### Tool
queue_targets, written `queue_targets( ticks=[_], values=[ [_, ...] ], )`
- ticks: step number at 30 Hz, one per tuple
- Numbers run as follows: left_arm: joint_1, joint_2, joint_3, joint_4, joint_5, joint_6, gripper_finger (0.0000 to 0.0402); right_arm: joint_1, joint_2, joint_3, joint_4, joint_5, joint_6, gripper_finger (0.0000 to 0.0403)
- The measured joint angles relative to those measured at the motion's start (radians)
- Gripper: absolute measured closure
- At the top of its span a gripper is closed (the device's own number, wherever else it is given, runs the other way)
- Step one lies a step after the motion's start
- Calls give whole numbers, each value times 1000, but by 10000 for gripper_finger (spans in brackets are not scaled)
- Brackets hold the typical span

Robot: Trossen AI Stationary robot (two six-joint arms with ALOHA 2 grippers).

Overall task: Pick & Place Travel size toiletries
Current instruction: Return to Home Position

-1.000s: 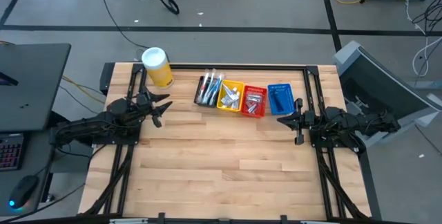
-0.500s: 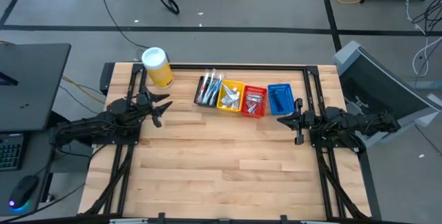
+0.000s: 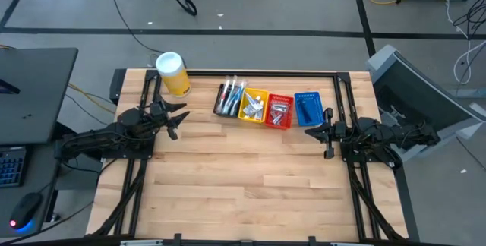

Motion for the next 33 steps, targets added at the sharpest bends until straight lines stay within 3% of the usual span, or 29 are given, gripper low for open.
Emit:
queue_targets(
  ticks=[17, 33],
  values=[
    [-4, 0, 0, 0, -1, 0, 232, 0, 0, 0, 0, 0, 0, 402],
    [-175, 0, 0, 0, -4, 0, 232, 0, 0, 0, 0, 0, 0, 402]
  ],
)
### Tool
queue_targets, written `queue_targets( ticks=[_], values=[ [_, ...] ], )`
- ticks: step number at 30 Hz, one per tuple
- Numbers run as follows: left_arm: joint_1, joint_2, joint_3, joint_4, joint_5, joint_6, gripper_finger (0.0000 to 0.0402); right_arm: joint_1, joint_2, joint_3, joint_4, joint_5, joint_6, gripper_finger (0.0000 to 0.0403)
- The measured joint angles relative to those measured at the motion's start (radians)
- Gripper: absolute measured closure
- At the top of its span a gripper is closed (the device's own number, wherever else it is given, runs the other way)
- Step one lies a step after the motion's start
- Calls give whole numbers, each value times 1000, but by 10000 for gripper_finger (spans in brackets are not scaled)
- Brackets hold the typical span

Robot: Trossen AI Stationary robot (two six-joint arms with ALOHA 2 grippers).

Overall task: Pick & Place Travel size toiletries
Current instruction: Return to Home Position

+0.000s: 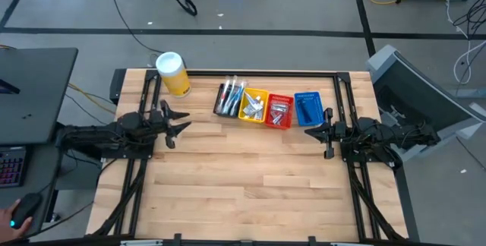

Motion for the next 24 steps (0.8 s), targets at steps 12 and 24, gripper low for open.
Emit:
queue_targets(
  ticks=[12, 24],
  values=[
    [-47, 0, 0, 0, 0, 0, 232, 0, 0, 0, 0, 0, 0, 402],
    [-47, 0, 0, 0, 0, 0, 232, 0, 0, 0, 0, 0, 0, 402]
  ],
)
